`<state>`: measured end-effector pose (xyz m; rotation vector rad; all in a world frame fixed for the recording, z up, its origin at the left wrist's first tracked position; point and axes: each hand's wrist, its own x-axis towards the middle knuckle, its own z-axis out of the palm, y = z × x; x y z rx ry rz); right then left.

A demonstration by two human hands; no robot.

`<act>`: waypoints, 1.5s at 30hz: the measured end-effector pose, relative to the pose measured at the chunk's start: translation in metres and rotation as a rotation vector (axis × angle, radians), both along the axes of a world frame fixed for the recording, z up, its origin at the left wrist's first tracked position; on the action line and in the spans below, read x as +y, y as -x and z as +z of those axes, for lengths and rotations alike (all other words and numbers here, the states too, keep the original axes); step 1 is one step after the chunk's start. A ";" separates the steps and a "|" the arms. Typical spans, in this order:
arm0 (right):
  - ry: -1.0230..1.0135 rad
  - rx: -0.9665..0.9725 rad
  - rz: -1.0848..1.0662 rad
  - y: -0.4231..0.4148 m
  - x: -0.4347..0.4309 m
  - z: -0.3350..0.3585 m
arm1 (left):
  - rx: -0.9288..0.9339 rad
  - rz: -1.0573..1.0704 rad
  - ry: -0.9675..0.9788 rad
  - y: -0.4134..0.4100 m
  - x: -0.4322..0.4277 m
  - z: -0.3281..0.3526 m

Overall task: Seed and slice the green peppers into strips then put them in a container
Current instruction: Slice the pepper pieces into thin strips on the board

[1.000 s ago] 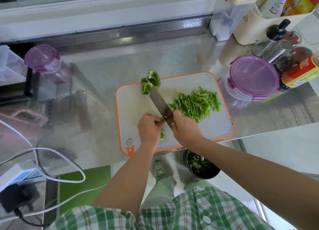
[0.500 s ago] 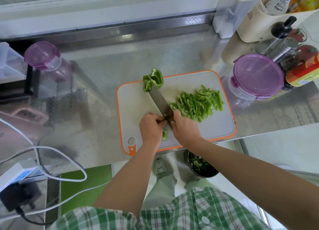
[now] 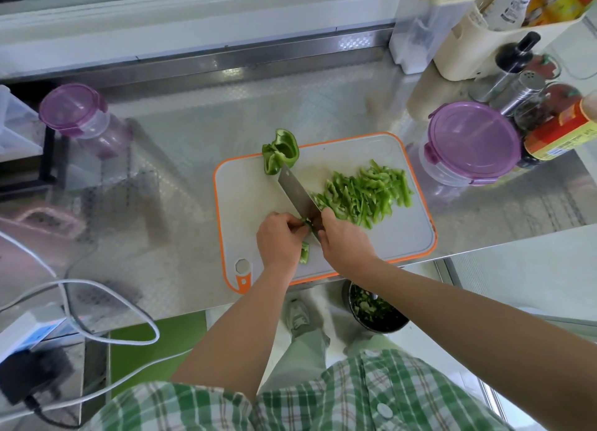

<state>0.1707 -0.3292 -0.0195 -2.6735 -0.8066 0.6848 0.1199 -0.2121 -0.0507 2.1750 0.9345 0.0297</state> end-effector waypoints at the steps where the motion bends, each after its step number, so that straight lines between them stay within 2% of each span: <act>1: 0.005 -0.005 0.004 -0.002 -0.001 0.000 | 0.002 -0.004 0.002 0.000 0.000 0.000; 20: -0.025 0.035 -0.005 -0.008 -0.012 0.011 | 0.037 -0.006 -0.034 -0.005 -0.009 0.001; 29: -0.090 -0.021 -0.009 -0.007 -0.022 0.014 | 0.029 0.064 0.047 -0.005 -0.010 0.002; 45: -0.052 0.002 -0.009 -0.003 -0.014 0.011 | 0.034 0.058 0.025 -0.004 -0.010 0.006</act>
